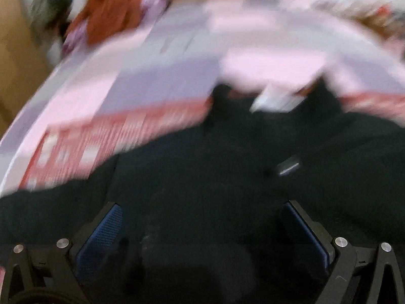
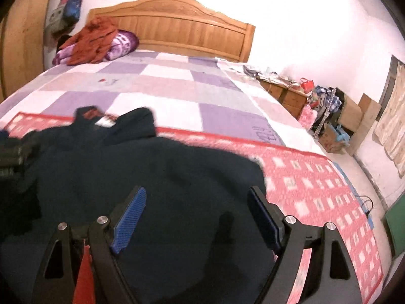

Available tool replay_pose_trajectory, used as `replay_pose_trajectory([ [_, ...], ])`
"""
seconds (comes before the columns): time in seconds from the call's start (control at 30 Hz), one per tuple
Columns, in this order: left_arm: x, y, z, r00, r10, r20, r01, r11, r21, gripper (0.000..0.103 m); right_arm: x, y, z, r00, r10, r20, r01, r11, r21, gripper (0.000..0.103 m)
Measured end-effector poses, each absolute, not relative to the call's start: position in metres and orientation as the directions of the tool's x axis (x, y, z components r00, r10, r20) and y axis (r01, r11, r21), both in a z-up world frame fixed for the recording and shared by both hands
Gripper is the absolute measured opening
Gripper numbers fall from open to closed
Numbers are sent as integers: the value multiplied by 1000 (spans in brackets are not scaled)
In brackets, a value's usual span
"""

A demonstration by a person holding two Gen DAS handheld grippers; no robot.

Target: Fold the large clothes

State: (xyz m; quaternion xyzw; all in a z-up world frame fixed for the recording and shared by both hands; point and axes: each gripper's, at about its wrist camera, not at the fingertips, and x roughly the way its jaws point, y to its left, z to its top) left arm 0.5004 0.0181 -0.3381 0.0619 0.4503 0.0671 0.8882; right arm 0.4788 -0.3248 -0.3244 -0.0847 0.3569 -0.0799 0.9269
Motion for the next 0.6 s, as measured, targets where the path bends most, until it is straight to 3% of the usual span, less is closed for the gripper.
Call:
replay_pose_trajectory([
  [0.03,510,38,-365,496,185,-848,-103,983,154,103,494,-337,-335,696,-211,-686,77,972,-221,84],
  [0.1,505,66,-382,485,55,-873,-142,990,-17,103,515,-365,-367,603,-227,-765,69,970,-233,85],
  [0.17,496,66,-381,512,74,-856,-135,991,5,103,517,-414,-387,554,-117,-824,98,992,-75,88],
  [0.23,487,54,-379,550,131,-825,-92,991,96,103,511,-437,-384,567,-129,-814,145,988,-55,91],
  [0.37,484,61,-378,544,111,-832,-101,993,66,103,491,-438,-380,598,-154,-786,137,987,-90,91],
  [0.53,479,45,-372,565,183,-804,-77,982,170,103,479,-421,-352,650,-256,-716,195,966,-168,91],
  [0.6,479,45,-372,562,184,-806,-88,983,163,103,491,-390,-337,708,-186,-682,111,982,-153,91],
])
